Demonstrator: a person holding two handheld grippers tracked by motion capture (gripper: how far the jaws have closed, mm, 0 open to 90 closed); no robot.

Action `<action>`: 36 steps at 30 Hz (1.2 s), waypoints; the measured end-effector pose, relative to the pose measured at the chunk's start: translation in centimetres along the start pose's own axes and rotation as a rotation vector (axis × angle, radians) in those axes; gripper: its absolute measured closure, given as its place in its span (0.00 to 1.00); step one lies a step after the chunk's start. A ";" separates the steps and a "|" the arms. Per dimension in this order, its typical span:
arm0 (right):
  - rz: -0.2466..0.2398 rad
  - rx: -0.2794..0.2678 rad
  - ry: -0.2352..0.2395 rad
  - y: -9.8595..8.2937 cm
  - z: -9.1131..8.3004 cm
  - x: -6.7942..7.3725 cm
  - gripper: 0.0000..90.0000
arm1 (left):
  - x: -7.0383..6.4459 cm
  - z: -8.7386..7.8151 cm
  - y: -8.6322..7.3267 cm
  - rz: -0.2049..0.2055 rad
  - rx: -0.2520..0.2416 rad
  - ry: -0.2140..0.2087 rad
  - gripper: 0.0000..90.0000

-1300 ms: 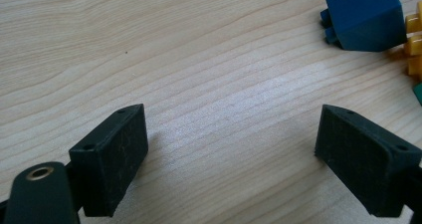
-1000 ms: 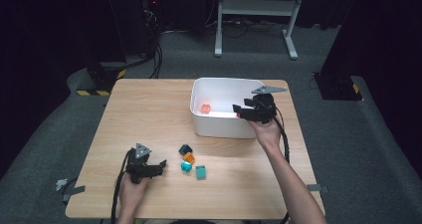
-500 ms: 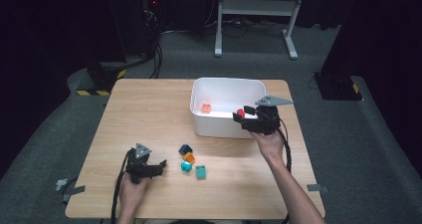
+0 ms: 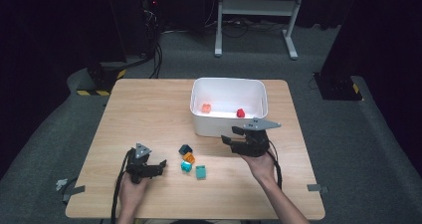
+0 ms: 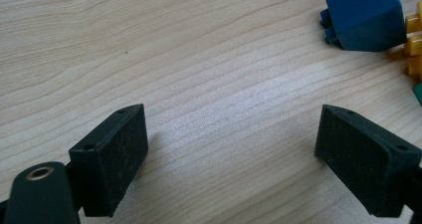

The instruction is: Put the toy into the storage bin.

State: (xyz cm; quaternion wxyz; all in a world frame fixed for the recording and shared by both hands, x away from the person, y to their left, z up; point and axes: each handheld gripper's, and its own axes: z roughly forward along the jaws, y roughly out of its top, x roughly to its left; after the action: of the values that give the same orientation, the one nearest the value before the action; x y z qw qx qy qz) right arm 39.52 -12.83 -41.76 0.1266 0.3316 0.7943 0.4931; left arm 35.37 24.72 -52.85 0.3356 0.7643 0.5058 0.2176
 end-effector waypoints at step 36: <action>-0.020 0.218 0.150 -7.4 7.9 6.4 0.40 | 0.0 0.0 0.0 0.000 0.001 0.000 0.15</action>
State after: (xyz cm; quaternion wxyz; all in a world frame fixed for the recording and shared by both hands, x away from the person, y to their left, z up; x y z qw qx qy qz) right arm 35.95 -5.32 -51.14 0.0352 0.2977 0.8537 0.4258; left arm 35.37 24.72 -52.85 0.3353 0.7645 0.5057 0.2176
